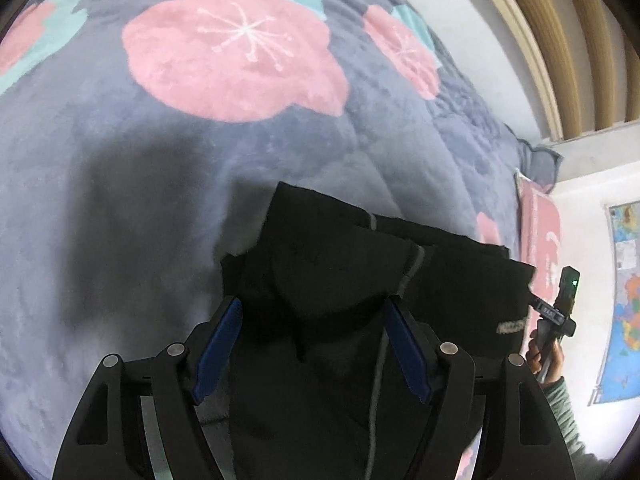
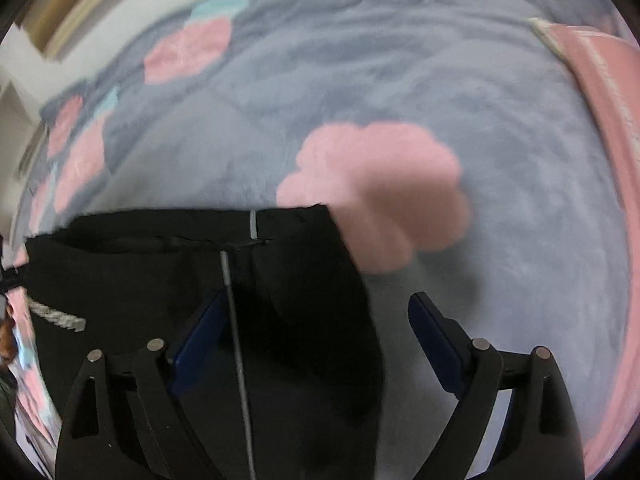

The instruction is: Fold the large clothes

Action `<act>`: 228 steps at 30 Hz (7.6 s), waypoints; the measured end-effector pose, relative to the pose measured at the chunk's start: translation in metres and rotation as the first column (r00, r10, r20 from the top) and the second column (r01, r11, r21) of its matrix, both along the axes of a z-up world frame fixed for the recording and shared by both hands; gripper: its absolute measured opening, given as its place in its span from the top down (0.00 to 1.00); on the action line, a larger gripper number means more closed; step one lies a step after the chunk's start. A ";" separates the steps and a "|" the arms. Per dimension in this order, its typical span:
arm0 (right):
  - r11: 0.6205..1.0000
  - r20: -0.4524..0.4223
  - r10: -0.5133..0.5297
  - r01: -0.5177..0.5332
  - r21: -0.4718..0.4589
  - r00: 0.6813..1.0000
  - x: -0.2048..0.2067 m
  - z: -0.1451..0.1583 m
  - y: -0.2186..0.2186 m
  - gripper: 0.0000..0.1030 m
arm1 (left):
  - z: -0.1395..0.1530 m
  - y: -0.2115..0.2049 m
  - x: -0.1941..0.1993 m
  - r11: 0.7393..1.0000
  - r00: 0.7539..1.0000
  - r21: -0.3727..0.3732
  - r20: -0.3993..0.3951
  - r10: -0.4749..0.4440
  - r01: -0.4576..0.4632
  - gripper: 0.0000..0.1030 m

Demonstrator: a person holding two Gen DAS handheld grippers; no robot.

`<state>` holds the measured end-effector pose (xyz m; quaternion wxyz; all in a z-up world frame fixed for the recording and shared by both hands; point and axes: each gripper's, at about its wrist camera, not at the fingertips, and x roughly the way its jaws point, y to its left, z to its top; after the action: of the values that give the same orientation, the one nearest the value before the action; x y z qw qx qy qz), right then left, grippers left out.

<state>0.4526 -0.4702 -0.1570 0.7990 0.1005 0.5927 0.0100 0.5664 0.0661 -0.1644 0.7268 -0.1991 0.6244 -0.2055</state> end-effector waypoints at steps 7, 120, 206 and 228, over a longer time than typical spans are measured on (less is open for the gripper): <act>0.989 0.097 0.049 -0.034 -0.142 0.994 -0.018 0.020 0.026 0.82 | -0.002 -0.005 -0.004 1.000 0.998 0.008 0.064 0.023 -0.023 0.79; 0.979 0.076 -0.202 0.199 0.044 0.976 -0.103 0.039 0.004 0.19 | 0.042 0.104 -0.133 0.974 0.973 0.023 0.059 0.224 -0.226 0.37; 0.935 0.143 -0.173 0.117 0.335 0.974 -0.335 -0.025 0.088 0.57 | -0.072 0.130 -0.349 0.891 0.989 -0.453 0.124 0.083 -0.018 0.48; 1.000 0.378 0.000 0.010 -0.023 0.926 -0.400 0.037 0.196 0.31 | 0.033 0.076 -0.456 0.991 0.895 0.065 0.438 0.079 -0.120 0.45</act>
<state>0.0530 -0.2745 -0.1197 0.8994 0.0884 0.4276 0.0199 0.1108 0.1424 -0.1318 0.8654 -0.1469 0.4444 -0.1788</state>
